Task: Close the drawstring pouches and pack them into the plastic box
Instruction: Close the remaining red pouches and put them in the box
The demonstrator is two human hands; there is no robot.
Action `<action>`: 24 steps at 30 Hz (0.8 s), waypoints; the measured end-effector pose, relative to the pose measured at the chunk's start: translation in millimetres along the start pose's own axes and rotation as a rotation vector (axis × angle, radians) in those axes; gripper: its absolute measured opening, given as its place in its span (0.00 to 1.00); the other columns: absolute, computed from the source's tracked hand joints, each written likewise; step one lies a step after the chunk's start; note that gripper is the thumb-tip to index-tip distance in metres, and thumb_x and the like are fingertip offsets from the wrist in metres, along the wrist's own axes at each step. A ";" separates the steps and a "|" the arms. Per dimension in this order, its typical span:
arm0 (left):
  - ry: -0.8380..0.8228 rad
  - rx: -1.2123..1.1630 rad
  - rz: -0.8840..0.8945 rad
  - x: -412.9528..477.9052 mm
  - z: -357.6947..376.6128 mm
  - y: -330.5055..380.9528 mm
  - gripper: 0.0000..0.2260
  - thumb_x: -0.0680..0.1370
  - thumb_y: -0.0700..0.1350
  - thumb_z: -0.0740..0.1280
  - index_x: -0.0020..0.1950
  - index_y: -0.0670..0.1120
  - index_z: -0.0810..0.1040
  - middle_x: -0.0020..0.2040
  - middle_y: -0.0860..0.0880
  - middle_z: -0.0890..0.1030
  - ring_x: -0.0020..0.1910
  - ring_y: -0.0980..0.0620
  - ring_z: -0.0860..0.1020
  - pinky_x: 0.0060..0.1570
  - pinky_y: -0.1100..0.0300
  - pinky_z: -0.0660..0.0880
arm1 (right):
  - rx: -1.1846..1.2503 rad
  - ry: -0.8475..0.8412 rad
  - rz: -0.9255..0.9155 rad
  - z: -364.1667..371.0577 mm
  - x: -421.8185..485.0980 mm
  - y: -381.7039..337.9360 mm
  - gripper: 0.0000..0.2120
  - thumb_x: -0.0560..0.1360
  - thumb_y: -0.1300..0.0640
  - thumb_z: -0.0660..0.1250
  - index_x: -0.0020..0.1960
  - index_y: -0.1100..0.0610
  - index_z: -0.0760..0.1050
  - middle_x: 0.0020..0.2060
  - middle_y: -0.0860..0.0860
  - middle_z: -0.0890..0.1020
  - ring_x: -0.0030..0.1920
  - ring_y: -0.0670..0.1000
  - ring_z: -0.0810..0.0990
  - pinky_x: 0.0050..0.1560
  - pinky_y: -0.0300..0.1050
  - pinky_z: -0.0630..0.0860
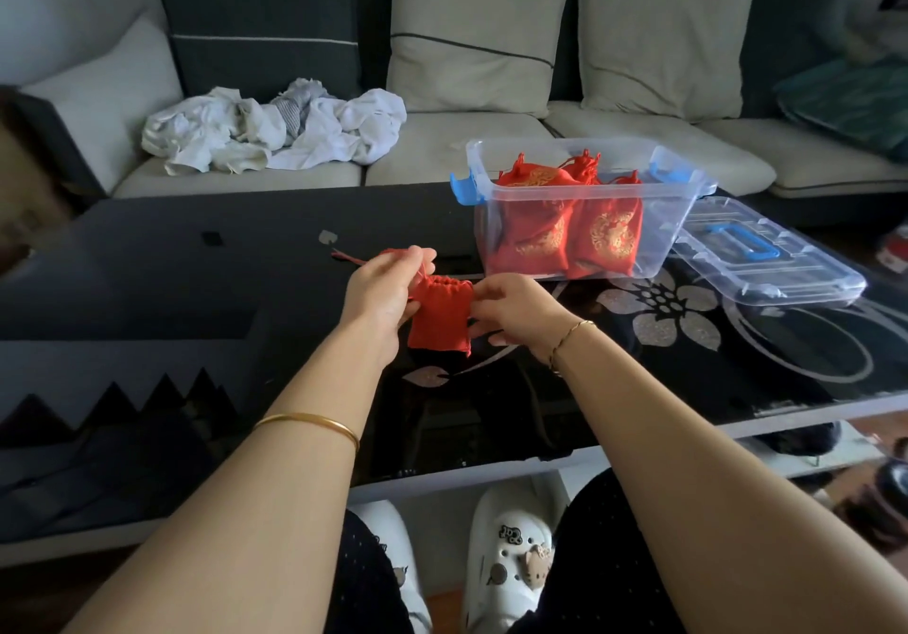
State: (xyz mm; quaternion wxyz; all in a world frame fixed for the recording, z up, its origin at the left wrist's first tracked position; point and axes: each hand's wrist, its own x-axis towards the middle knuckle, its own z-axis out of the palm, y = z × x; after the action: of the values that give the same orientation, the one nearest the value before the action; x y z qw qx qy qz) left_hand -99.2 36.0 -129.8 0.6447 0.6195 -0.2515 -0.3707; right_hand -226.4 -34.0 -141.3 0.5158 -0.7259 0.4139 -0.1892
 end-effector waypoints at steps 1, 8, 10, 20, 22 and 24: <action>0.024 0.005 0.008 0.8 -1.0 0.7 0.10 0.80 0.47 0.62 0.43 0.52 0.82 0.43 0.53 0.80 0.43 0.57 0.77 0.42 0.62 0.70 | 0.011 -0.030 0.017 0.5 -0.2 0.5 0.08 0.76 0.66 0.60 0.51 0.57 0.74 0.40 0.53 0.79 0.36 0.48 0.79 0.32 0.38 0.69; 0.083 -0.087 0.015 -2.0 -0.6 5.3 0.08 0.79 0.42 0.64 0.42 0.47 0.80 0.33 0.52 0.71 0.29 0.59 0.67 0.31 0.67 0.65 | -0.042 -0.110 0.091 6.0 1.3 7.5 0.04 0.76 0.65 0.63 0.48 0.61 0.75 0.35 0.55 0.79 0.29 0.44 0.78 0.28 0.35 0.71; 0.119 -0.116 -0.007 -2.0 -0.7 8.0 0.05 0.77 0.41 0.66 0.43 0.46 0.81 0.31 0.51 0.70 0.28 0.58 0.67 0.29 0.67 0.67 | -0.008 -0.020 0.080 3.1 3.8 9.5 0.05 0.76 0.63 0.65 0.41 0.60 0.75 0.32 0.54 0.78 0.24 0.42 0.76 0.24 0.33 0.69; 0.251 -0.138 0.020 4.3 -14.0 9.3 0.05 0.77 0.40 0.68 0.41 0.44 0.79 0.33 0.49 0.78 0.30 0.57 0.76 0.32 0.64 0.75 | -0.050 0.306 -0.139 -25.3 -3.9 1.3 0.07 0.77 0.63 0.64 0.48 0.62 0.81 0.30 0.50 0.80 0.24 0.43 0.72 0.27 0.30 0.71; 0.268 -0.131 0.044 4.9 -15.0 8.7 0.04 0.77 0.39 0.67 0.42 0.43 0.79 0.34 0.48 0.79 0.31 0.57 0.77 0.32 0.64 0.76 | -0.080 0.321 -0.163 -28.1 -4.7 0.2 0.09 0.77 0.65 0.62 0.51 0.61 0.80 0.32 0.50 0.79 0.27 0.44 0.73 0.30 0.29 0.73; 0.283 -0.103 0.068 5.0 -15.3 7.8 0.05 0.77 0.40 0.66 0.43 0.42 0.79 0.34 0.48 0.80 0.32 0.56 0.79 0.32 0.64 0.77 | -0.099 0.335 -0.175 -29.9 -5.8 -0.3 0.11 0.78 0.66 0.59 0.54 0.61 0.79 0.34 0.49 0.79 0.29 0.44 0.74 0.31 0.28 0.73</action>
State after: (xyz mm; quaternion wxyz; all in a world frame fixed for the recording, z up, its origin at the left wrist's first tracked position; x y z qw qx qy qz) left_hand -82.9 41.0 -124.4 0.7168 0.6228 -0.1593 -0.2701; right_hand -250.6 -47.1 -128.3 0.3850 -0.7419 0.4380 -0.3310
